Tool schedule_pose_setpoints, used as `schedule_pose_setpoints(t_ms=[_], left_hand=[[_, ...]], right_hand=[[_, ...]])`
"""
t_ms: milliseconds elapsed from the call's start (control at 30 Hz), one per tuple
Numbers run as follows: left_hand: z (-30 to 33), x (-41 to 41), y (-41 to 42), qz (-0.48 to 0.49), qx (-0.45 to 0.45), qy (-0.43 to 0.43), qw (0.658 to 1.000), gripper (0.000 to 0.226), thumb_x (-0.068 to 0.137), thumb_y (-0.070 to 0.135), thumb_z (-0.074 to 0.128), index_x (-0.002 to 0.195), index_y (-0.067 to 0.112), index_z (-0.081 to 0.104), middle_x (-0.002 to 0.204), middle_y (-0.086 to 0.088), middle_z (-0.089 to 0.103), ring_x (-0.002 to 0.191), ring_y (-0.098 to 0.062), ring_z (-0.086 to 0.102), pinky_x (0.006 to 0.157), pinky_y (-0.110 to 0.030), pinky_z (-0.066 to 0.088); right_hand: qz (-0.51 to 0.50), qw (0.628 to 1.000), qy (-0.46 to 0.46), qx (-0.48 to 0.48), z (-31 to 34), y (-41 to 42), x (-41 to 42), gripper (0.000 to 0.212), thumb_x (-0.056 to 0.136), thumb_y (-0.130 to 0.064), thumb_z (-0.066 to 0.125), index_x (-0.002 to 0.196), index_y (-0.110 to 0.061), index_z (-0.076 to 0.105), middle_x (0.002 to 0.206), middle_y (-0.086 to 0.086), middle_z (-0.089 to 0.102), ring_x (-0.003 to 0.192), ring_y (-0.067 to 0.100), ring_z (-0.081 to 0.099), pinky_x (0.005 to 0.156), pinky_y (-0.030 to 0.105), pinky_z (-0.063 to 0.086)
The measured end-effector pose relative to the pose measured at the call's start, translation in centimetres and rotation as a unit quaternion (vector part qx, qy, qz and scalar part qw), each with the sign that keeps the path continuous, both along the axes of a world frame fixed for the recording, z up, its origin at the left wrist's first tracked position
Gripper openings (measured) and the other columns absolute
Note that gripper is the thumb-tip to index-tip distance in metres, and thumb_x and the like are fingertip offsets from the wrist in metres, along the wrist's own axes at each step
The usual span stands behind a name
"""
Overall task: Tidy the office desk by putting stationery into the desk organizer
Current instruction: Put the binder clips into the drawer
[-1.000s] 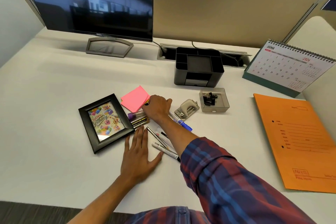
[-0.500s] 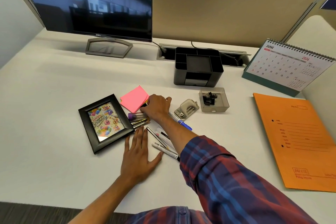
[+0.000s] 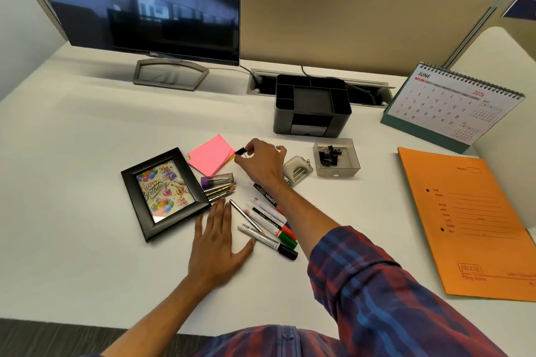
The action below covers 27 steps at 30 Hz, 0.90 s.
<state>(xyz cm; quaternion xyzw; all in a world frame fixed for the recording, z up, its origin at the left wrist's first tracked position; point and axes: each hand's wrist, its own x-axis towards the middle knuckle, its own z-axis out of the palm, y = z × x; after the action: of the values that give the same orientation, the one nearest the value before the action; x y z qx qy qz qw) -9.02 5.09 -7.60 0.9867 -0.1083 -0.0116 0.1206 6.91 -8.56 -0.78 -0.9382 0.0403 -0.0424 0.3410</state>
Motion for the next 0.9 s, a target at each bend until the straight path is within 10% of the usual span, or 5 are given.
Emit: schedule_pose_setpoints(t_ms=[900], left_hand=[[0.4,-0.2,-0.2,0.006,0.006,-0.006,1.0,0.091,0.088,0.072,0.028,0.154,0.011,0.017,0.162,-0.005,0.017,0.149,-0.019,0.015,0.12,-0.045,0.01]], right_hand=[[-0.158,0.985,-0.003,-0.073,-0.4,-19.6,-3.0,0.041,0.088,-0.043,0.064,0.12,-0.019,0.065,0.119,0.005,0.066,0.112,0.023,0.057,0.104,0.042,0.025]])
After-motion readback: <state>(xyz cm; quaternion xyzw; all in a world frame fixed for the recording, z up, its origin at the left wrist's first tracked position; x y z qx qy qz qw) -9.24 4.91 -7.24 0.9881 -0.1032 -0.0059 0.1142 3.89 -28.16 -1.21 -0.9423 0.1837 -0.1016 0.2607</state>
